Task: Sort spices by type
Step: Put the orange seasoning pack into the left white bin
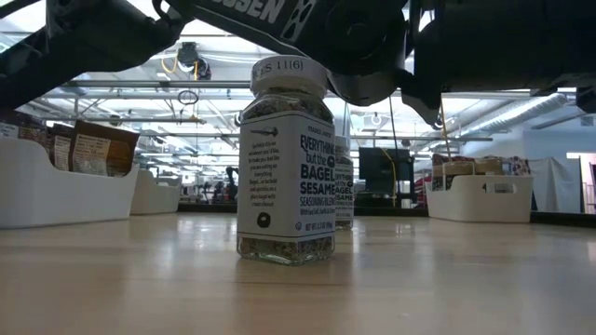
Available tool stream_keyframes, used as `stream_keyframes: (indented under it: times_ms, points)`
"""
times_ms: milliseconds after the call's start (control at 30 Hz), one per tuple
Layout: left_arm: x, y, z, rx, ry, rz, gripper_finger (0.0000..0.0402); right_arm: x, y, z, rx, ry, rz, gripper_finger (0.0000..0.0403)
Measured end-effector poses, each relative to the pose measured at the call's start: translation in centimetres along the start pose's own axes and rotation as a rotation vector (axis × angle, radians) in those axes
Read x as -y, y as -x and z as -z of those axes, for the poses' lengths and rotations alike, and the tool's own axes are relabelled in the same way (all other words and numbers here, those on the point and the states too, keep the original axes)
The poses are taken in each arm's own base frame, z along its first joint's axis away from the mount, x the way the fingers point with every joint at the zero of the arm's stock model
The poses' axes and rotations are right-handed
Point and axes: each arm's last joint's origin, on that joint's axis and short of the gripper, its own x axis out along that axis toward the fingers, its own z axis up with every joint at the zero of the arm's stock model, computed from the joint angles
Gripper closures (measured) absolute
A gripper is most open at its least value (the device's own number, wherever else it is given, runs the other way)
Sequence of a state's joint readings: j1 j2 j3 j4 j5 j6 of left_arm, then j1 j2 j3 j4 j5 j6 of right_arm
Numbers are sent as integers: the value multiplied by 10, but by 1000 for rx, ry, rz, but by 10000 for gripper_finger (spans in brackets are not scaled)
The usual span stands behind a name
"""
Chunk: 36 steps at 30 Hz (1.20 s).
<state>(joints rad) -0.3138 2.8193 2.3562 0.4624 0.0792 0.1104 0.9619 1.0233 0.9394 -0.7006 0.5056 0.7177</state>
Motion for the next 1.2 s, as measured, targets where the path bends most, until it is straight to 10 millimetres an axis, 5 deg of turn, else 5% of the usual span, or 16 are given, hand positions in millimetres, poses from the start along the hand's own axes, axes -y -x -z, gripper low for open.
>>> stream_keyframes:
  times_ms: [267, 1200]
  points:
    - [0, 0, 0, 0, 0, 0, 395, 0, 0, 0, 0, 4, 0, 403]
    - [-2, 3, -13, -131, 4, 66, 401, 0, 0, 0, -4, 1, -5, 403]
